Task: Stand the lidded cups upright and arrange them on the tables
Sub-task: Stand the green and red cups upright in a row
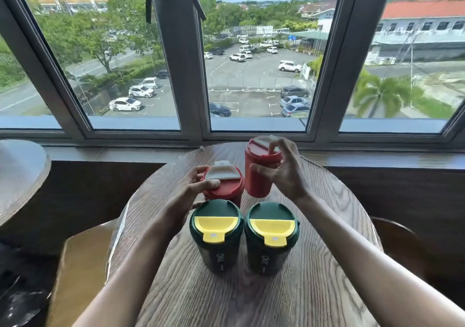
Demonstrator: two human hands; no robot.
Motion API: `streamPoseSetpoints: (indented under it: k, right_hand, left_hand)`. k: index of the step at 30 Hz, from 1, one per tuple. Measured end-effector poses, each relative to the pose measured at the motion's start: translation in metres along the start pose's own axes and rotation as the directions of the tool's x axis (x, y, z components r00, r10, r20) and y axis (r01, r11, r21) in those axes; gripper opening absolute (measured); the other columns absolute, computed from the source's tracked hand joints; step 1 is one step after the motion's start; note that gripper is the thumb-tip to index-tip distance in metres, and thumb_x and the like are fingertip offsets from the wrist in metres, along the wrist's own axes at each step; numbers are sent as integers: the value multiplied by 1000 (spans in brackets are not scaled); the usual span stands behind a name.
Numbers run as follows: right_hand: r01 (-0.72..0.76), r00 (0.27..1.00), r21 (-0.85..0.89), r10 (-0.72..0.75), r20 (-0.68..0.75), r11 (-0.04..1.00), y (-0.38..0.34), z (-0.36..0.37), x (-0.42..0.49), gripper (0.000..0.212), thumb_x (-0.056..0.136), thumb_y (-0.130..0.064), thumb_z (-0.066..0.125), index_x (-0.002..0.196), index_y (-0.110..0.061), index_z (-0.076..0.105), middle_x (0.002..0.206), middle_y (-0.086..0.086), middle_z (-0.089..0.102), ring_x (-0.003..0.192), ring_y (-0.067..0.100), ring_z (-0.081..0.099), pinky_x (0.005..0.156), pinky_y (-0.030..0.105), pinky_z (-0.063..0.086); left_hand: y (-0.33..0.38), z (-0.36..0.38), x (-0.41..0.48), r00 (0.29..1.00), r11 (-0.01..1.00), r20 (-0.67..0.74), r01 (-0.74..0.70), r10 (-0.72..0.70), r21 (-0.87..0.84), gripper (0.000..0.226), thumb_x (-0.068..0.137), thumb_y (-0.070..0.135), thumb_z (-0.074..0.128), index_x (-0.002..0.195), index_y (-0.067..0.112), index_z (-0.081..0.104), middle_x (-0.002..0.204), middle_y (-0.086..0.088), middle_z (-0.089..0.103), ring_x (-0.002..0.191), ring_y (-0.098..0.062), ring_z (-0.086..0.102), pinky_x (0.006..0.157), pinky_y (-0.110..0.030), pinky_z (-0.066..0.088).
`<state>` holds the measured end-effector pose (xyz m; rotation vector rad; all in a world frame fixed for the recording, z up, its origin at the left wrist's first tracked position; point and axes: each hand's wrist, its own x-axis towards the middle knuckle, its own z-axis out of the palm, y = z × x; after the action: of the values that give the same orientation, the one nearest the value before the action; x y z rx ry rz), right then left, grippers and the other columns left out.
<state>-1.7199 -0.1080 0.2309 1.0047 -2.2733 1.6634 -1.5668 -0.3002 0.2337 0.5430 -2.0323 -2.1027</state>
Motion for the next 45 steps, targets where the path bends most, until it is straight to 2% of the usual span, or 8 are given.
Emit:
streamPoseSetpoints:
  k: [10,14,17,20,25,35,40,45]
  right_hand:
    - [-71,988,20,68,139,997,7,-24,-32,57,61,-47,86,99,-40,44,126,8,48,116,33,57,84,57,56]
    - [-210,958,152,172,227,966,-5,-34,-24,59,78,-29,79,117,-13,37,119,9,50,98,22,63,75,21,57]
    - [-392,888,111,344,304,913,-13,-46,-6,72,74,-44,71,131,-20,34,128,14,49,112,28,57,93,31,46]
    - [-474,781,-8,425,458,880,-19,-53,16,78,68,-35,75,136,-15,42,124,15,56,109,28,61,89,33,50]
    - [-389,798,-35,356,487,921,-25,-52,29,29,84,-14,72,112,-7,68,99,10,70,89,21,64,75,25,51]
    - [-394,777,121,259,574,911,-28,-52,13,56,63,-34,79,113,-16,62,96,18,63,84,24,64,76,29,49]
    - [-406,751,121,255,609,906,-34,-49,15,44,71,-20,75,112,-15,62,92,10,65,82,21,64,74,24,50]
    - [-413,718,101,256,647,905,-34,-47,17,39,73,-19,76,110,-17,65,107,18,65,95,27,64,90,38,46]
  left_hand:
    - [2,0,-2,1000,1000,24,-8,8,18,57,52,43,78,107,39,63,116,-4,64,104,-20,59,104,-58,41]
    - [4,1,-4,999,1000,35,-7,6,24,61,51,45,78,109,37,61,119,-7,63,106,-21,59,102,-53,44]
    - [6,2,-5,999,1000,39,-1,1,22,62,48,46,78,107,36,61,115,-6,63,102,-20,58,91,-45,44]
    - [8,2,-4,999,1000,37,8,-9,28,62,48,45,78,106,35,61,114,-6,63,102,-21,57,94,-48,44]
    - [10,3,-6,999,999,33,8,-9,49,63,48,44,77,107,33,60,113,-4,64,100,-18,59,103,-53,42]
    - [9,2,-9,1000,998,24,2,-4,60,65,52,45,77,112,31,60,118,-8,64,105,-21,59,105,-56,41]
    - [9,1,-9,1000,998,23,8,-9,55,65,51,45,78,112,32,60,116,-7,65,104,-20,59,106,-57,40]
    - [9,1,-9,1000,999,22,9,-10,39,62,51,44,78,110,32,61,113,-5,65,102,-20,59,108,-59,38]
